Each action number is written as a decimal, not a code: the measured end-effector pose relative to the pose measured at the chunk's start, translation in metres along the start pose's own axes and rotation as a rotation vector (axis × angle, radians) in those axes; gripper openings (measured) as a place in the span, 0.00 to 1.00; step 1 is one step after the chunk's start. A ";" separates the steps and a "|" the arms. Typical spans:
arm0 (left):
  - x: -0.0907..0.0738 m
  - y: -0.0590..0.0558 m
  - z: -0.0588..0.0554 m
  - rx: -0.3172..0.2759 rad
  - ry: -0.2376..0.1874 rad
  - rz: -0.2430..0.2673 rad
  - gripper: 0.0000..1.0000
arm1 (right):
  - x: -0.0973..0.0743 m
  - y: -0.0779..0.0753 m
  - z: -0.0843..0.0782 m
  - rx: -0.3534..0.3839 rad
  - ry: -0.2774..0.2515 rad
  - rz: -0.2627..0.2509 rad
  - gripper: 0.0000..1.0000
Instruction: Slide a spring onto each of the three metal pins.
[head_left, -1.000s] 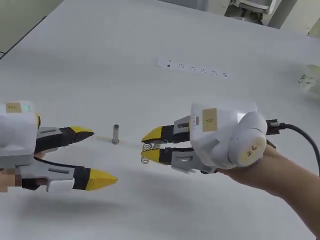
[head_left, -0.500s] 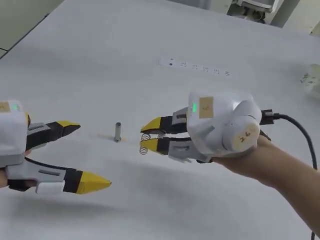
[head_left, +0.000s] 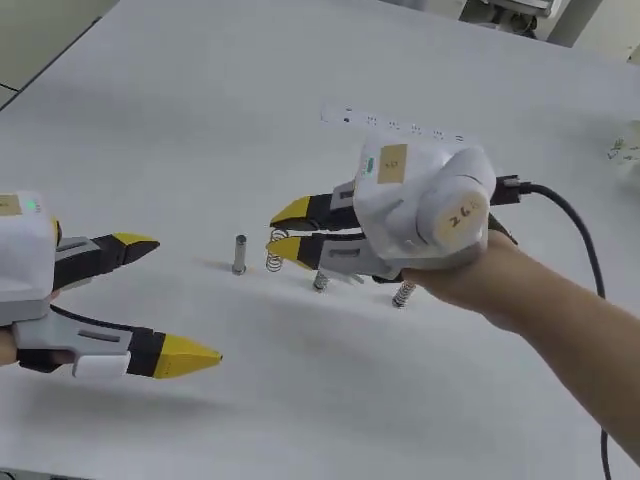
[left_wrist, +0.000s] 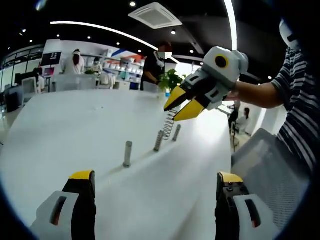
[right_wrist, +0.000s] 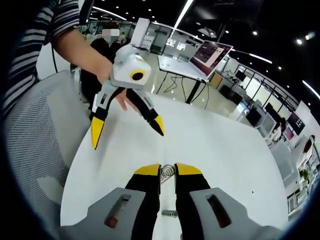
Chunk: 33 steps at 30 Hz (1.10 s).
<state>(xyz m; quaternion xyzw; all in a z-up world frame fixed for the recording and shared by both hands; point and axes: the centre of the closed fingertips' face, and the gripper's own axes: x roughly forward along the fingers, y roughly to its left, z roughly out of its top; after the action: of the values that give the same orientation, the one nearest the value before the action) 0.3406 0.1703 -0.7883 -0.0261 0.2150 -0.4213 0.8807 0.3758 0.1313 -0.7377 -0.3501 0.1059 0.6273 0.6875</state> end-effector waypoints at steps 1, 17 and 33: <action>0.000 0.000 0.000 -0.001 0.000 0.000 0.98 | 0.001 -0.002 0.001 0.001 -0.001 -0.002 0.08; 0.001 0.001 -0.002 -0.001 0.003 -0.002 0.98 | 0.023 -0.025 0.007 0.031 -0.016 -0.037 0.08; 0.000 0.002 -0.002 -0.004 0.006 0.001 0.98 | 0.039 -0.033 0.006 0.070 -0.020 -0.041 0.08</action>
<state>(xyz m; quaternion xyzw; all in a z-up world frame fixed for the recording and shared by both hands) 0.3406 0.1718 -0.7906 -0.0267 0.2185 -0.4203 0.8803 0.4126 0.1668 -0.7442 -0.3216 0.1139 0.6124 0.7131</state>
